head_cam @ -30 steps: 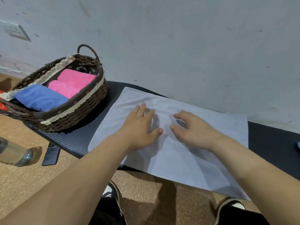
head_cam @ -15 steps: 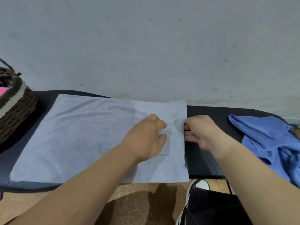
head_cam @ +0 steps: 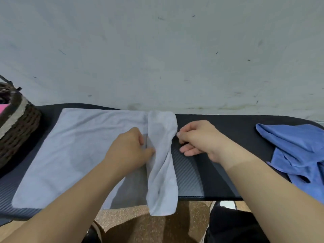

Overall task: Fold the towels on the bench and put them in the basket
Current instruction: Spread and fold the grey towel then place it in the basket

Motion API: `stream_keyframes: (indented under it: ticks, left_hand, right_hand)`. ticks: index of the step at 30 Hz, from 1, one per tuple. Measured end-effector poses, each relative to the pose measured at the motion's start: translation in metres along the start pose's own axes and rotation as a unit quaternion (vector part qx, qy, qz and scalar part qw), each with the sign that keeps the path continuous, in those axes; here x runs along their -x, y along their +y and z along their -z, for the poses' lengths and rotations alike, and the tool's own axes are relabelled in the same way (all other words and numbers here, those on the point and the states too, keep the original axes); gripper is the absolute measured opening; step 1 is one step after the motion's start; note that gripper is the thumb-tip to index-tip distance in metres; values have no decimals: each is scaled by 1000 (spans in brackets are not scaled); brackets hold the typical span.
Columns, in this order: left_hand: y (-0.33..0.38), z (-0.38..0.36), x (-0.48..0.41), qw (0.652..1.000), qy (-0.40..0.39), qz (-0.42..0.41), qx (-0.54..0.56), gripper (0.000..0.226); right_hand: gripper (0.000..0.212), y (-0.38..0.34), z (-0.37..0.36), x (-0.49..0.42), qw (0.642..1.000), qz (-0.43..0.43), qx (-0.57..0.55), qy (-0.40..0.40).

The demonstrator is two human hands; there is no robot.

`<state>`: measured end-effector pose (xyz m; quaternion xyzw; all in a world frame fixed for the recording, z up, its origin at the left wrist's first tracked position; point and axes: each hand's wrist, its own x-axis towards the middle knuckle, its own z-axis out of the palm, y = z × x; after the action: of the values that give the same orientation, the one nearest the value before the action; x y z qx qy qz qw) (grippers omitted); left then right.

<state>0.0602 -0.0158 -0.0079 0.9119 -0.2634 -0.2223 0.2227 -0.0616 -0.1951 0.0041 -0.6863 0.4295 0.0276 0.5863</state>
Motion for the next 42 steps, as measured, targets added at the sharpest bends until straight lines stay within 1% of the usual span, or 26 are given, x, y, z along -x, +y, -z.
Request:
stream_keyframes:
  ticks: [2, 4, 6, 8, 10, 11, 12, 14, 16, 18, 21, 23, 25, 26, 27, 29, 30, 32, 33, 35, 37, 39, 40, 42]
  left_hand:
    - [-6, 2, 1, 1000, 10, -23, -8, 26]
    - [-5, 1, 3, 998, 10, -56, 27, 18]
    - [0, 1, 6, 996, 5, -83, 43, 18]
    - [6, -3, 11, 993, -20, -106, 40, 32]
    - [11, -10, 18, 991, -68, -114, 8, 46]
    - [12, -14, 20, 989, -83, -120, -25, 45]
    - [13, -17, 22, 987, -82, -131, -52, 41]
    - [13, -19, 21, 985, -59, -151, -54, 29]
    - [15, -16, 22, 986, -38, -164, -7, 24]
    - [20, -12, 27, 985, -19, -166, 54, 23]
    - [43, -12, 40, 975, -19, -143, 171, 18]
    - [66, -19, 44, 962, -34, -114, 247, 17]
    - [87, -30, 46, 950, -86, -89, 287, 17]
    - [95, -36, 47, 952, -113, -90, 270, 17]
    - [99, -42, 46, 962, -126, -106, 219, 19]
    - [104, -53, 41, 979, -108, -152, 87, 20]
    - [105, -57, 38, 981, -97, -164, 42, 22]
    - [111, -61, 30, 981, -95, -169, 4, 20]
    - [116, -61, 24, 981, -93, -171, -8, 18]
    - [127, -64, 6, 979, -68, -186, -37, 18]
    - [141, -67, -17, 976, -39, -202, -68, 22]
    - [158, -72, -34, 970, -39, -215, -108, 24]
    - [166, -77, -41, 964, -51, -224, -137, 25]
    - [179, -87, -46, 947, -95, -234, -198, 30]
  right_hand:
    - [17, 0, -10, 4, 999, -3, 12, -41]
    - [20, -1, -18, 4, 999, 19, 18, -27]
    - [24, -1, -23, 1, 1000, 24, 9, -4]
    - [28, 0, -26, -2, 1000, 2, -18, 1]
    - [30, 3, -27, -5, 999, -3, -40, 9]
    - [30, 3, -28, -6, 999, 7, -41, 19]
    - [28, 2, -29, -8, 999, 24, -37, 32]
    - [23, -3, -30, -9, 995, 64, -40, 60]
    - [23, -8, -27, -9, 991, 87, -62, 80]
    - [28, -10, -18, -6, 988, 101, -73, 93]
    - [29, -11, 1, 4, 980, 119, -115, 107]
    - [30, -9, 18, 12, 972, 123, -160, 124]
    - [31, -2, 41, 17, 963, 125, -166, 170]
    - [31, 5, 54, 16, 959, 125, -152, 202]
    - [30, 15, 69, 16, 958, 121, -121, 229]
    - [32, 39, 96, 17, 965, 77, -5, 249]
    - [35, 52, 107, 17, 970, 43, 46, 235]
    - [30, 74, 120, 20, 982, -12, 88, 167]
    - [31, 81, 121, 22, 985, -25, 104, 135]
    - [35, 88, 120, 26, 983, -30, 147, 110]
    - [46, 88, 119, 29, 977, -27, 187, 103]
    - [52, 87, 117, 29, 977, -20, 194, 86]
    - [52, 86, 117, 29, 983, -6, 166, 76]
    - [43, 79, 114, 31, 997, 19, 39, 57]
